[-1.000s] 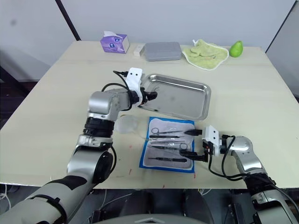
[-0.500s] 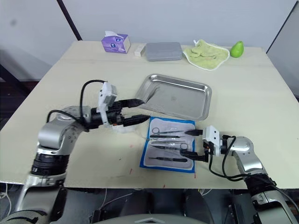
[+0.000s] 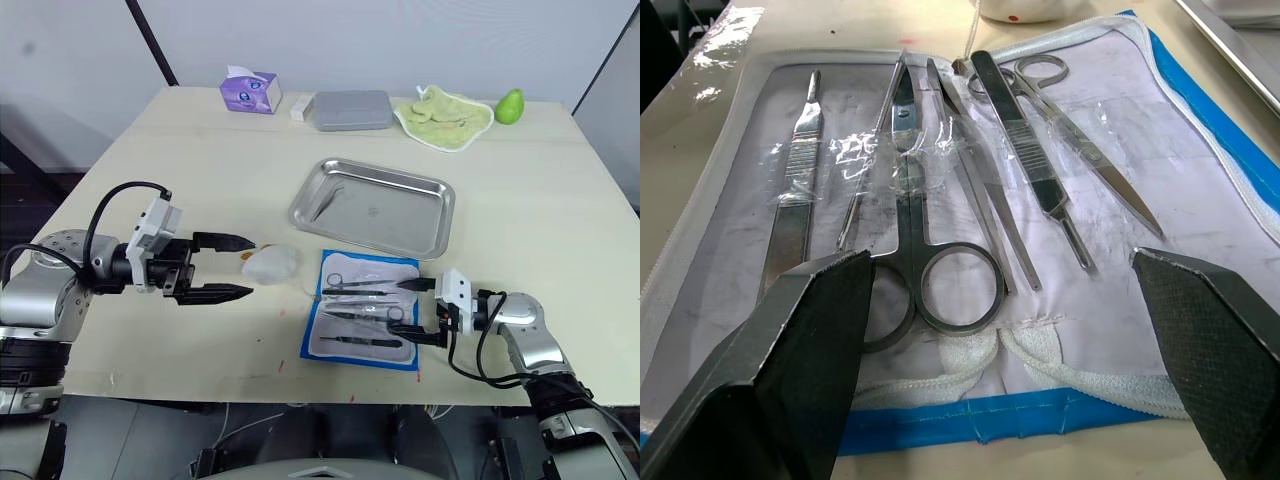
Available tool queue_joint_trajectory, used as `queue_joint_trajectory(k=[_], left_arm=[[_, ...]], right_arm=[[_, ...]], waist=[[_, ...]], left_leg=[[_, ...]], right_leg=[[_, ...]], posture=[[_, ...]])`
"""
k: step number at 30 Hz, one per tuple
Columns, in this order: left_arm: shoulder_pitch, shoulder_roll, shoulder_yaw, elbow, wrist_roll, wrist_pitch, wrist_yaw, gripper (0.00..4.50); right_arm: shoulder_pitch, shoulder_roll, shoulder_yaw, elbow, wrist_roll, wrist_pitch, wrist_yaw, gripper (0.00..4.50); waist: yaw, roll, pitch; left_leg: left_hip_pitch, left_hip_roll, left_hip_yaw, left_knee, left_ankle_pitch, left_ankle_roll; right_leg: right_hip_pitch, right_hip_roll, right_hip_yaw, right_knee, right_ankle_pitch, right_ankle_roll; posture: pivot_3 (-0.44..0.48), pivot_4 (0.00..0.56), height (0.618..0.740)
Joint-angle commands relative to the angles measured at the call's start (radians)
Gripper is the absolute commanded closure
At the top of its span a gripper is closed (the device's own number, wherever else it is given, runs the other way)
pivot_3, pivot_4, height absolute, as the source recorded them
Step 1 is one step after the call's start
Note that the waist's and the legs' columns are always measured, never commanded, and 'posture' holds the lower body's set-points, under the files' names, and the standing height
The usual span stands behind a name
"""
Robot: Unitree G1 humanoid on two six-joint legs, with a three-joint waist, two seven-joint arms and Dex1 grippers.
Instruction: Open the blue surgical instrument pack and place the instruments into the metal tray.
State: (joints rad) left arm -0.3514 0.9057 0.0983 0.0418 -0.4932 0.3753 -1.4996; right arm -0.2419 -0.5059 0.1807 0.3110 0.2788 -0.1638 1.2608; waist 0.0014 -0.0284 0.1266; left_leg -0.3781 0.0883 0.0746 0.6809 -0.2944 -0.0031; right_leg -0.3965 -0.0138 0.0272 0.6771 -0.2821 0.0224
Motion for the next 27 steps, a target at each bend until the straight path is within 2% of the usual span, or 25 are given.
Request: queue_joint_trajectory(k=[1, 8, 16, 19, 21, 27], left_arm=[[-0.042, -0.004, -0.028, -0.023, 0.006, -0.017, -0.002, 0.02], [-0.129, -0.073, -0.186, -0.122, 0.122, 0.087, 0.180, 0.02], [-0.213, -0.178, -0.299, -0.098, 0.245, 0.063, 0.300, 0.02], [-0.243, -0.211, -0.332, -0.070, 0.266, 0.062, 0.307, 0.66], [-0.252, -0.226, -0.354, -0.045, 0.292, 0.029, 0.305, 1.45], [-0.277, -0.291, -0.419, 0.014, 0.361, -0.036, 0.321, 1.45]], right_arm=[[0.034, -0.023, 0.017, 0.058, -0.046, 0.043, -0.004, 0.00], [0.040, -0.029, 0.015, 0.039, -0.043, 0.053, -0.006, 0.00], [0.046, -0.030, 0.017, 0.030, -0.046, 0.056, -0.015, 0.00], [0.050, -0.031, 0.019, 0.023, -0.046, 0.058, -0.016, 0.00], [0.051, -0.032, 0.018, 0.022, -0.047, 0.059, -0.018, 0.00], [0.059, -0.028, 0.020, 0.013, -0.048, 0.063, -0.025, 0.00]], waist=[[0.002, 0.000, 0.000], [0.010, 0.000, 0.000], [0.012, 0.001, 0.001], [0.013, 0.001, 0.001], [0.012, 0.001, 0.001], [0.013, 0.001, 0.001]], left_leg=[[0.000, 0.000, 0.000, 0.000, 0.000, 0.000], [0.000, 0.000, 0.000, 0.000, 0.000, 0.000], [0.000, 0.000, 0.000, 0.000, 0.000, 0.000], [0.000, 0.000, 0.000, 0.000, 0.000, 0.000], [0.000, 0.000, 0.000, 0.000, 0.000, 0.000], [0.000, 0.000, 0.000, 0.001, 0.000, 0.000]], right_leg=[[0.000, 0.000, 0.000, 0.000, 0.000, 0.000], [0.000, 0.001, 0.001, 0.000, 0.001, 0.001], [0.000, 0.002, 0.001, 0.000, 0.001, 0.001], [0.000, 0.002, 0.001, 0.000, 0.001, 0.001], [0.000, 0.002, 0.001, 0.000, 0.001, 0.001], [0.000, 0.002, 0.001, 0.000, 0.001, 0.001]], posture=[[0.000, 0.150, 0.740], [0.000, 0.150, 0.740], [0.000, 0.150, 0.740], [0.000, 0.150, 0.740], [0.000, 0.150, 0.740], [0.000, 0.150, 0.740]])
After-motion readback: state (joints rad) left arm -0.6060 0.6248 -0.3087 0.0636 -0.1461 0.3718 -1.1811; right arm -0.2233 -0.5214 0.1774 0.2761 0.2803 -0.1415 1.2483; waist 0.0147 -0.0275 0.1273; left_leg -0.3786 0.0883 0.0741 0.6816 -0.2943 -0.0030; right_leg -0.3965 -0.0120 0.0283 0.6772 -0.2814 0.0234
